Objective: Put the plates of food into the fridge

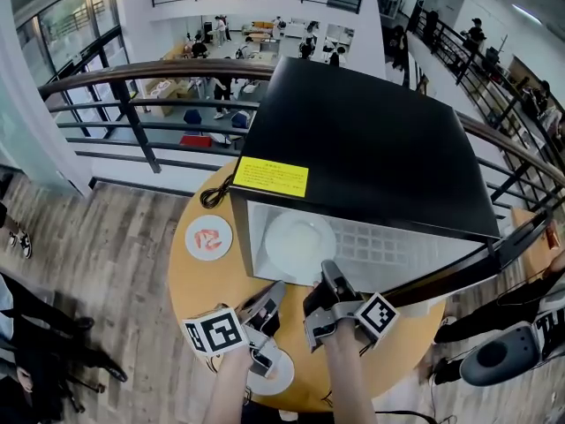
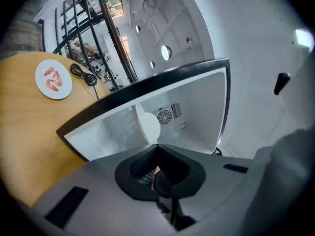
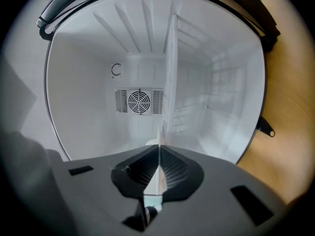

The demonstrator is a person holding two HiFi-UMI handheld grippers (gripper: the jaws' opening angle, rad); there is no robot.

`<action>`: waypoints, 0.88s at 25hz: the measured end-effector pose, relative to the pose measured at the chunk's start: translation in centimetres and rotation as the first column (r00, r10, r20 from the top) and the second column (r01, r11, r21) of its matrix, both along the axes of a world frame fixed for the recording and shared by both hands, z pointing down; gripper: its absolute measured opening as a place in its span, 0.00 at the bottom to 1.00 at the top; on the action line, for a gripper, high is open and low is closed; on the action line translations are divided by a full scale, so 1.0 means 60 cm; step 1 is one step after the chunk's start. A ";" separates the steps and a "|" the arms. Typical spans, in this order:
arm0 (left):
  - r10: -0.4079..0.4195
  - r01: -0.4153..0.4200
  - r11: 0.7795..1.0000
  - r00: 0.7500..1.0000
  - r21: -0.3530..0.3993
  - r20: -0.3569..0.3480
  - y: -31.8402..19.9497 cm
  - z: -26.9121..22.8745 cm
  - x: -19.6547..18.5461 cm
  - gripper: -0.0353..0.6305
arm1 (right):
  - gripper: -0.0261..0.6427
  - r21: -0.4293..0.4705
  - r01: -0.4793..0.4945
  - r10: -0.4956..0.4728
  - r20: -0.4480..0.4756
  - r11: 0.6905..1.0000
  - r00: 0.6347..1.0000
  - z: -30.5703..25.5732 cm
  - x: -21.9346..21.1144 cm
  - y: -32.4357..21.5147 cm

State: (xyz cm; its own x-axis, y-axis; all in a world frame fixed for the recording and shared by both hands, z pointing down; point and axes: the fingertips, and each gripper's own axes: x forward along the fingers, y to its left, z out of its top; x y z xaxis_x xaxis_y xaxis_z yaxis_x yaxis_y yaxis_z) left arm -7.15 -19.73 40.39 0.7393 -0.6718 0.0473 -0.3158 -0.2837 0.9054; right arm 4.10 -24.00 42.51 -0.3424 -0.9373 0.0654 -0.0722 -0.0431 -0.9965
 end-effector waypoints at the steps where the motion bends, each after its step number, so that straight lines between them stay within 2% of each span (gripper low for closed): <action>1: 0.011 -0.011 1.000 1.000 0.012 0.024 0.002 0.002 0.005 0.06 | 0.07 -0.008 -0.005 0.005 -0.009 1.000 1.000 0.001 0.000 -0.003; 5: 0.044 -0.050 0.997 0.994 0.055 0.104 0.003 0.000 0.027 0.06 | 0.07 -0.033 -0.022 0.021 -0.039 0.999 0.999 -0.005 -0.002 -0.017; 8: 0.053 -0.069 0.994 0.979 0.079 0.197 0.000 0.005 0.035 0.06 | 0.07 -0.055 -0.005 0.001 -0.085 0.998 0.996 -0.013 -0.007 -0.019; 10: 0.058 -0.082 0.992 0.970 0.091 0.234 -0.003 0.006 0.040 0.06 | 0.07 -0.059 0.000 -0.007 -0.125 0.998 0.992 -0.017 -0.005 -0.016; 20: 0.054 -0.085 0.991 0.961 0.106 0.270 -0.032 0.008 0.055 0.06 | 0.09 -0.045 -0.016 0.005 -0.233 0.999 0.972 -0.006 0.026 0.029; 22: 0.039 -0.069 0.992 0.967 0.110 0.252 -0.042 0.003 0.054 0.06 | 0.09 -0.036 -0.016 0.007 -0.236 0.999 0.972 -0.012 0.028 0.034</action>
State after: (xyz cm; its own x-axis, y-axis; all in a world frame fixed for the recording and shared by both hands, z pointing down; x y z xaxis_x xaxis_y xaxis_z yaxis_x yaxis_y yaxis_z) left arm -3.89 -22.27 40.56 0.7494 -0.6430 0.1581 -0.5084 -0.4057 0.7596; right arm 5.80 -21.95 41.81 -0.3027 -0.9363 0.1780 -0.3040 -0.0821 -0.9491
